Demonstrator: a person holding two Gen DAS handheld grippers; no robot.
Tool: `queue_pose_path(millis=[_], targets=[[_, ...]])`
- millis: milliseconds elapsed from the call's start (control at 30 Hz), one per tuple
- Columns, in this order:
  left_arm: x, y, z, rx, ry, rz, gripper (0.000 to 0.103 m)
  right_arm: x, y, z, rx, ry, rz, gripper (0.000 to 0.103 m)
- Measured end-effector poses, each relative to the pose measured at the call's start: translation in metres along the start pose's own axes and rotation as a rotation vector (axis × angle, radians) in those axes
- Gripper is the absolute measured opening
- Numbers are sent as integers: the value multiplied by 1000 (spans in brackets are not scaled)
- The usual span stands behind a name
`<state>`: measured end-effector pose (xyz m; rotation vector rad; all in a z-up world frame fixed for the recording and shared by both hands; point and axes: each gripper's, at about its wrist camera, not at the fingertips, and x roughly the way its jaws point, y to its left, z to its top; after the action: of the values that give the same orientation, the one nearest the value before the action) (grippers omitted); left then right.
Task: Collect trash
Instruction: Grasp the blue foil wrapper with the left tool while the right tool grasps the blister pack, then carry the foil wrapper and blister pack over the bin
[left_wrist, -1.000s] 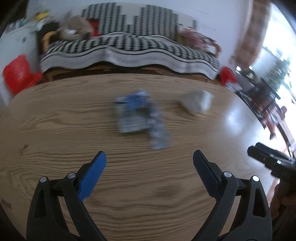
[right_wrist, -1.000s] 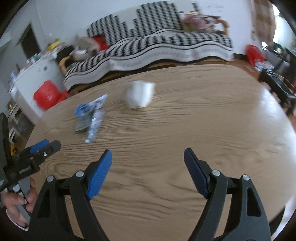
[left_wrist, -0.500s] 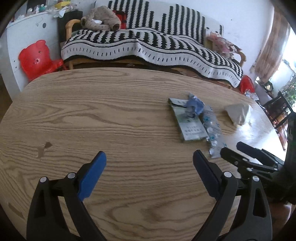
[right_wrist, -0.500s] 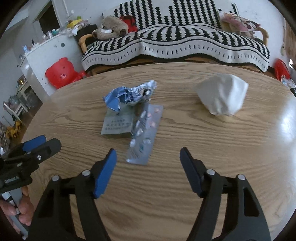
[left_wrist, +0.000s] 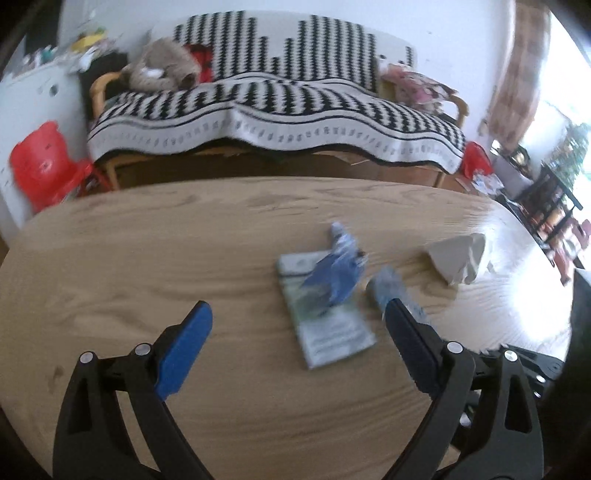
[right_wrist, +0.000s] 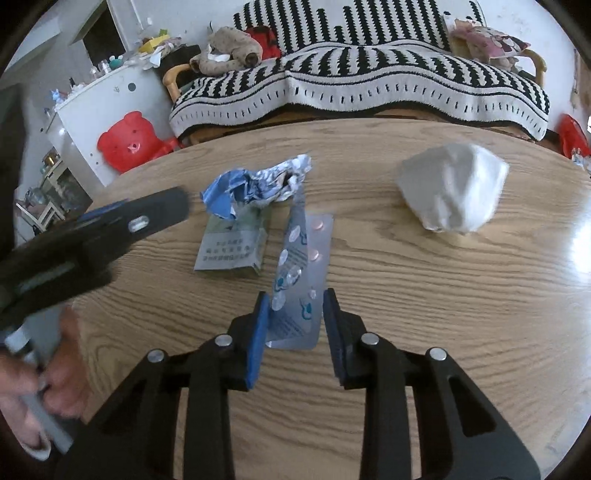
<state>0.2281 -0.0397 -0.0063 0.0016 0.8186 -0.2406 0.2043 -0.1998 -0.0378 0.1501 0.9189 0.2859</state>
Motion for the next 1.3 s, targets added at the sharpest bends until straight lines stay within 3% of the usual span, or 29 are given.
queue_pose_path(millis=[133, 300, 367, 400, 433, 933, 1133, 1300], targets=[[23, -18, 10, 54, 1, 25, 92, -21, -24, -5, 20, -11, -2, 30], [52, -21, 14, 45, 35, 58, 89, -43, -58, -14, 50, -12, -20, 30], [57, -20, 15, 28, 48, 61, 58, -50, -65, -17, 60, -16, -30, 29], [58, -20, 15, 17, 58, 54, 51, -54, -70, -18, 64, -19, -34, 29], [59, -20, 15, 10, 66, 52, 36, -59, -74, -20, 69, -22, -39, 29], [-21, -53, 1, 53, -35, 10, 33, -138, -79, -56, 79, -85, -96, 29], [-53, -87, -22, 85, -25, -47, 33, -172, -92, -78, 104, -111, -137, 29], [-70, -138, -38, 136, -16, -111, 33, -203, -118, -97, 145, -136, -178, 29]])
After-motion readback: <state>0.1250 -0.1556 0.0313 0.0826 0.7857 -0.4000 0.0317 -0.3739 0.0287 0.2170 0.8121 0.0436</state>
